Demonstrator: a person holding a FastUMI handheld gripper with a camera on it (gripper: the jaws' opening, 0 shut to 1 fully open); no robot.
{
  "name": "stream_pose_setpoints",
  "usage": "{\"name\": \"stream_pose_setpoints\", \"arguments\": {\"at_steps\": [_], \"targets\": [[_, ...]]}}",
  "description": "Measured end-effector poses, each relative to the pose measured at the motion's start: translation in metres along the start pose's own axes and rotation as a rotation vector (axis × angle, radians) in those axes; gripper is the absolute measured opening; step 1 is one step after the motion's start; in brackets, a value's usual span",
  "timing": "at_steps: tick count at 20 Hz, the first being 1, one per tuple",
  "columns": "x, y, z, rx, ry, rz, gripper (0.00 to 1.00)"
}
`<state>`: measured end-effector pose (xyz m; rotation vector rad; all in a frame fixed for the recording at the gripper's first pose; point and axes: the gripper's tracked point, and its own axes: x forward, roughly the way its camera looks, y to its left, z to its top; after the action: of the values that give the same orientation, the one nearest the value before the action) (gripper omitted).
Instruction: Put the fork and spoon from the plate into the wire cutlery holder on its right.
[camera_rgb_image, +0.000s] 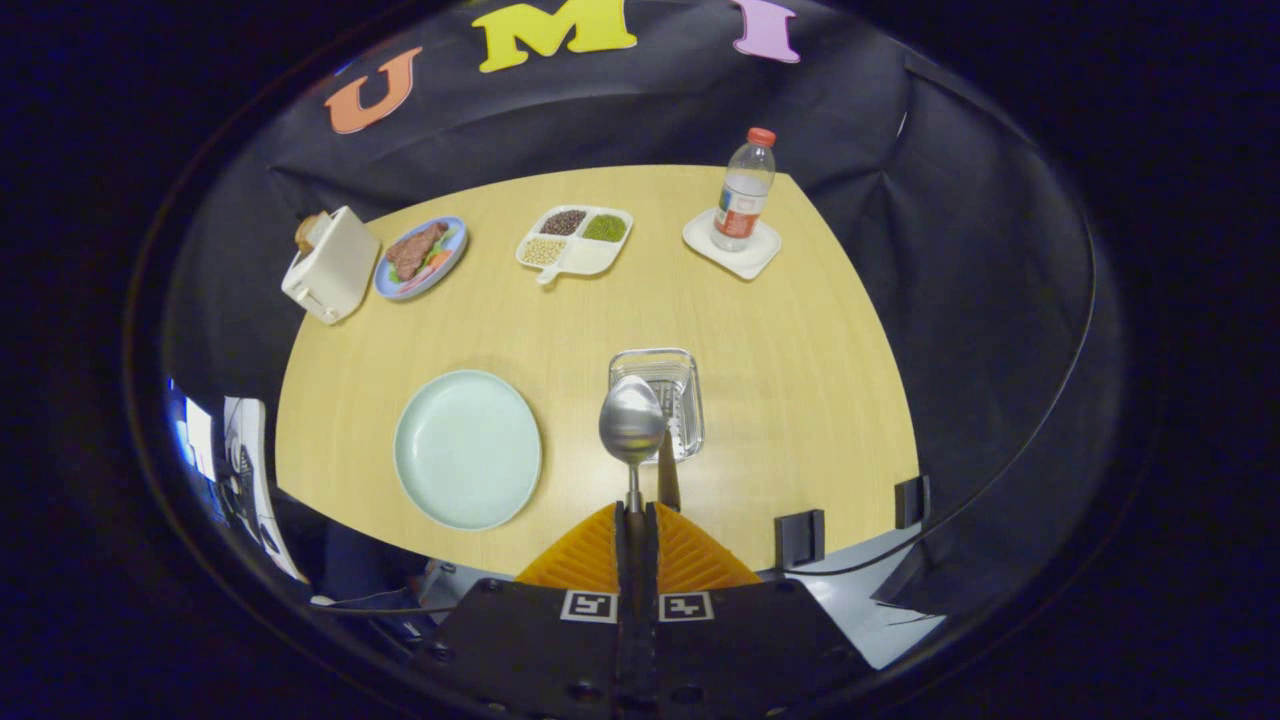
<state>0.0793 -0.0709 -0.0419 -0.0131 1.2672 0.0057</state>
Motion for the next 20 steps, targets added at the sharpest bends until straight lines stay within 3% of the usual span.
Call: {"name": "stream_pose_setpoints", "arguments": {"at_steps": [18,19,20], "targets": [[0.008,-0.002,0.014,0.056,0.037,0.011,0.04],[0.006,-0.002,0.017,0.064,0.025,0.016,0.13],[0.003,0.0,0.023,0.073,0.012,0.03,0.14]]}}
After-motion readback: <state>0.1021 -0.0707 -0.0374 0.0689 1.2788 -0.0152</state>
